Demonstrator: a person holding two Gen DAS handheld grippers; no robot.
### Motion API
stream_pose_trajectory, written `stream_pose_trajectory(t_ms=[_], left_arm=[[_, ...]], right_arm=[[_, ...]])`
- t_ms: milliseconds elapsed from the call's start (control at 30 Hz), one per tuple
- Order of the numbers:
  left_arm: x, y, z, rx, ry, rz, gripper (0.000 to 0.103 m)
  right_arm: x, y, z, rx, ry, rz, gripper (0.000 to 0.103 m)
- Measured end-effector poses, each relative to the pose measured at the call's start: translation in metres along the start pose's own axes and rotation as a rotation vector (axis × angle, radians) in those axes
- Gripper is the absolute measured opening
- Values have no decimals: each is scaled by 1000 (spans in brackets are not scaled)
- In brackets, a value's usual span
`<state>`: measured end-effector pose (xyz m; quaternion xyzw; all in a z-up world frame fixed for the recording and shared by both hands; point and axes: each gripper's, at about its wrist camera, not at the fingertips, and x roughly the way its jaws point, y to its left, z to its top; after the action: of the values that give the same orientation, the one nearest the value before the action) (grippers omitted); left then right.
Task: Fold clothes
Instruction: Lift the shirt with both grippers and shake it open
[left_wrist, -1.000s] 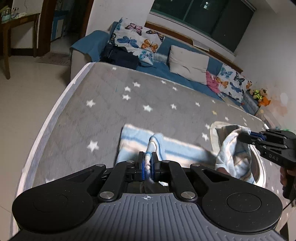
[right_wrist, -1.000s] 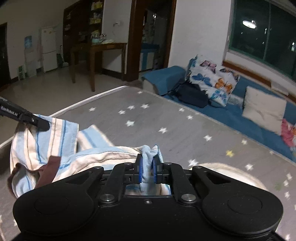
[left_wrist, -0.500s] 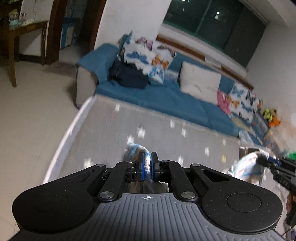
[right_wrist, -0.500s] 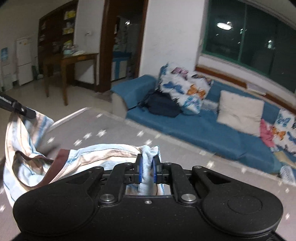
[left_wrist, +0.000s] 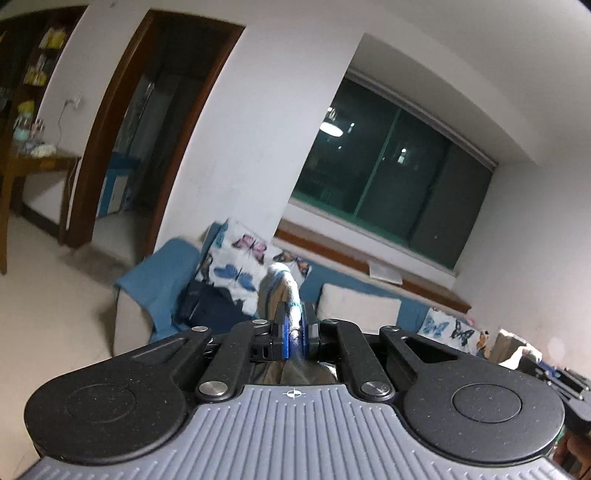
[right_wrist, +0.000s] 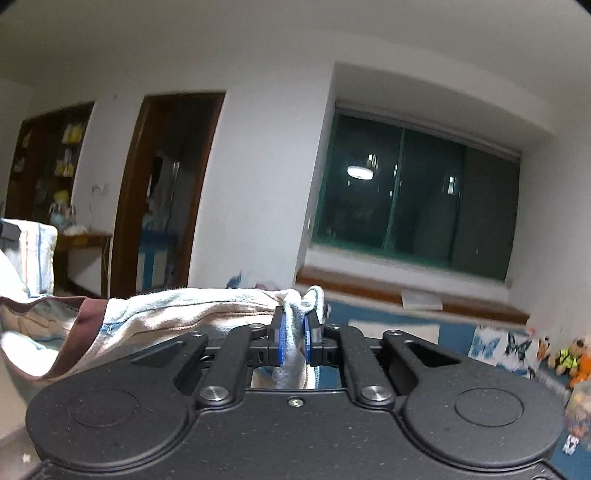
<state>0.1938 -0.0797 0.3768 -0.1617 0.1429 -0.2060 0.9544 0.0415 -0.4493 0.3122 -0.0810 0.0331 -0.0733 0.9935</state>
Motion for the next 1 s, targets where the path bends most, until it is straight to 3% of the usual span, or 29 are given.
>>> stream_pose_trajectory(t_ms=[167,300,400,567,733,1000], left_arm=[[-7,3,-41,50,61,48,7],[-11,23,-103,55,188,87,7],[-20,48,-150,14,287,115,7],[-41,96,-216,-65,424,145,7],[-74,131,-258,-101,469,148,7],[-131,142,-304,-84,483,145,7]], right_arm=[[-15,-9,-62,8,103,28,10],[-26,-16,-111,14,185,50,10],[-36,-19,-145,18,244,66,10],[-64,-5,-171,20,307,85,10],[-91,9,-197,23,370,103,10],[-136,31,-240,27,470,133,10]])
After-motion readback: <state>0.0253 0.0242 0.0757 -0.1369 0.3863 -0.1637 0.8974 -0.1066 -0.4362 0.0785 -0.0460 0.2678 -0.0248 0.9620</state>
